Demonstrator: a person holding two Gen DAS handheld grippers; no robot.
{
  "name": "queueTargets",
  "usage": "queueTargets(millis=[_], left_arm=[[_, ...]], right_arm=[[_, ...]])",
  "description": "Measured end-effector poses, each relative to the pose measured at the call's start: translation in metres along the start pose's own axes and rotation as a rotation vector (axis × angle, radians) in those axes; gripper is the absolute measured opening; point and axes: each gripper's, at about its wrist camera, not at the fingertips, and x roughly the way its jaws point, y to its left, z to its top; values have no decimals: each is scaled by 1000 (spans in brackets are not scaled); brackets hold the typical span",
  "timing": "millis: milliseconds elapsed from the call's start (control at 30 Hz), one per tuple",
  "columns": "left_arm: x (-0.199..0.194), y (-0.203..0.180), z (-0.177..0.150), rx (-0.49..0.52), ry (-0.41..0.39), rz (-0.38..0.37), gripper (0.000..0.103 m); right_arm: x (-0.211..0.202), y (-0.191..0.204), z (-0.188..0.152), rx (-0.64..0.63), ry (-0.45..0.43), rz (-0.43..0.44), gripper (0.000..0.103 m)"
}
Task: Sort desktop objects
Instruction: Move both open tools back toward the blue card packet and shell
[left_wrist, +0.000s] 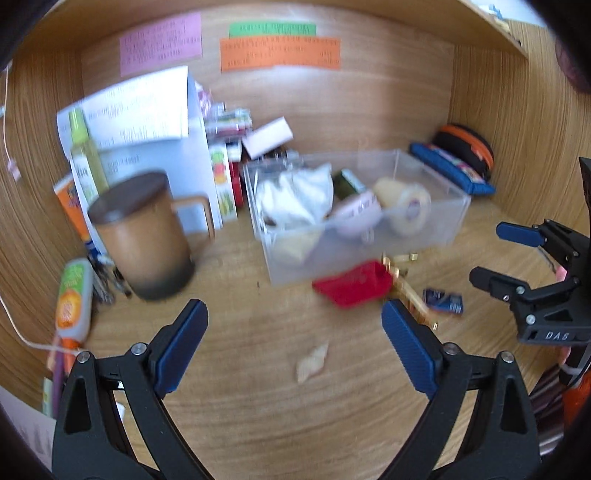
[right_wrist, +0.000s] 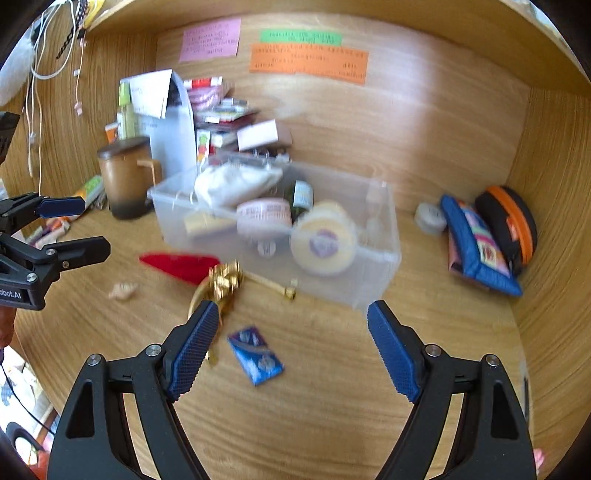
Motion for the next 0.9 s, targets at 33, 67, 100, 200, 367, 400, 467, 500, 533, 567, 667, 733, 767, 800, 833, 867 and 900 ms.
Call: queueTargets(millis=[33, 67, 100, 200, 367, 400, 467, 500, 533, 567, 667, 733, 767, 800, 833, 867, 900], left_arm=[[1, -1, -4, -1, 8, -6, 96], [4, -1, -8, 0, 18, -17, 96], [6, -1, -11, 3, 28, -22, 96], [13, -2, -18, 1, 55, -31, 96], [28, 0, -24, -16, 122, -69, 75], [30, 0, -25, -20, 133, -75, 71], [34, 1, -26, -20, 147, -76, 67], [36, 1, -27, -16, 152, -77, 63], [37, 1, -27, -11, 158, -79, 60], [37, 0, -28, -5, 164, -82, 59], [39, -1, -28, 11, 176, -81, 59], [43, -2, -29, 19, 192, -81, 54], [44, -2, -28, 22, 196, -81, 54], [45, -3, -28, 29, 195, -79, 52], [45, -3, -28, 32, 194, -78, 52], [46, -4, -28, 35, 193, -75, 52], [47, -4, -28, 37, 192, -76, 51]], right_arm=[[2, -1, -4, 2, 12, 5, 81], [5, -1, -9, 4, 27, 13, 81], [8, -1, -14, 9, 42, 25, 81], [17, -1, -25, 21, 84, 60, 80], [30, 5, -29, -11, 126, 81, 74], [31, 7, -28, -20, 131, 93, 71], [36, 10, -27, -41, 146, 104, 62], [39, 11, -25, -57, 159, 104, 54], [42, 12, -25, -68, 172, 111, 51], [45, 11, -25, -73, 179, 121, 50], [49, 10, -22, -82, 192, 131, 50], [51, 8, -20, -85, 195, 143, 50], [52, 7, -19, -82, 197, 159, 49], [53, 6, -18, -74, 200, 175, 47], [54, 4, -18, -66, 202, 189, 47], [55, 3, -17, -59, 203, 203, 46], [55, 3, -18, -57, 198, 209, 46]])
